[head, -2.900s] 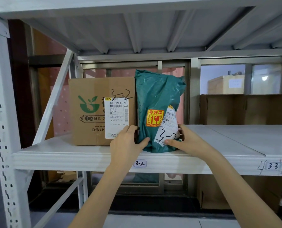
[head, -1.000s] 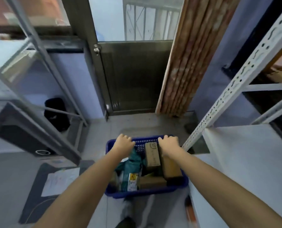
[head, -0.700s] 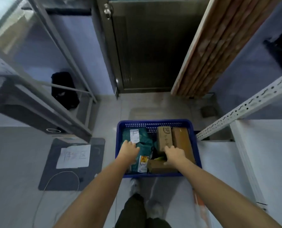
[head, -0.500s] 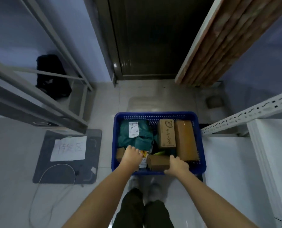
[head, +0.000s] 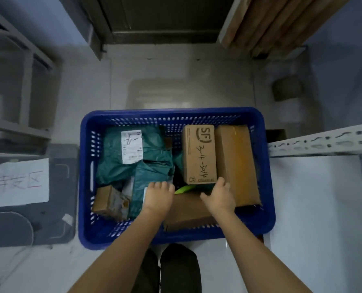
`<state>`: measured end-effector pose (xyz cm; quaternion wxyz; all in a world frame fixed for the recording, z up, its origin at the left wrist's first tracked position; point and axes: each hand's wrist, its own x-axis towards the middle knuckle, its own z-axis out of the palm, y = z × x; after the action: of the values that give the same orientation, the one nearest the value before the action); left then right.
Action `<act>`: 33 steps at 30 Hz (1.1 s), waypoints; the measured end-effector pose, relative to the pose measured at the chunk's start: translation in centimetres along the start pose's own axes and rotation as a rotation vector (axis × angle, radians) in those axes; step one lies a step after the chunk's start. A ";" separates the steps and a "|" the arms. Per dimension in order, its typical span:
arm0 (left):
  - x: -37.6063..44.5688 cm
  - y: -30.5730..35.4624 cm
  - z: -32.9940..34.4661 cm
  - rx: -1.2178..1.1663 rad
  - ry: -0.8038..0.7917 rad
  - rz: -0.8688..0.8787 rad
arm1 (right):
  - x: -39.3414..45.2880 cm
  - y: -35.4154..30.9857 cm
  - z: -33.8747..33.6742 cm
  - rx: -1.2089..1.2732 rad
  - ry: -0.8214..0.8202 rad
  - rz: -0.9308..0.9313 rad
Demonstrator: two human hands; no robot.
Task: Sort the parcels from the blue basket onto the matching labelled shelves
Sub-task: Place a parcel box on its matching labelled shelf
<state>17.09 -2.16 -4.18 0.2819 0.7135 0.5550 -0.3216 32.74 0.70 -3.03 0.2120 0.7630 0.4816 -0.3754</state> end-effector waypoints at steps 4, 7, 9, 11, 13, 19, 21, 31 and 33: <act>4.8 2.0 -0.2 -0.461 0.065 -0.224 | 4.3 -0.7 0.7 0.156 0.044 0.035; 7.6 3.3 -1.1 -0.870 0.071 -0.344 | 5.7 -1.2 1.4 0.186 0.023 0.047; 8.9 4.1 -1.7 -1.033 0.060 -0.414 | 6.1 -1.2 2.1 0.227 0.006 0.045; 9.7 4.8 -2.3 -1.123 0.055 -0.468 | 6.3 -1.2 2.6 0.292 0.015 0.048; 10.2 5.4 -2.8 -1.144 0.053 -0.499 | 6.0 -0.9 3.1 0.346 0.031 0.030; 11.0 6.2 -3.7 -0.903 0.085 -0.633 | 4.1 0.8 6.1 0.557 -0.031 -0.116; 11.1 6.3 -3.6 -0.853 0.093 -0.634 | 3.8 1.6 6.7 0.590 -0.080 -0.131; 7.3 -3.7 -2.4 -1.648 0.176 -0.464 | 3.0 2.5 4.2 1.165 -0.302 0.243; 5.4 -6.8 -1.8 -1.771 0.129 -0.403 | 2.3 1.9 3.9 1.286 -0.400 0.315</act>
<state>11.69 4.02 -7.49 0.6336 0.1422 0.7280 0.2197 33.60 -1.51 -7.40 -0.1457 0.7143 -0.0015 -0.6845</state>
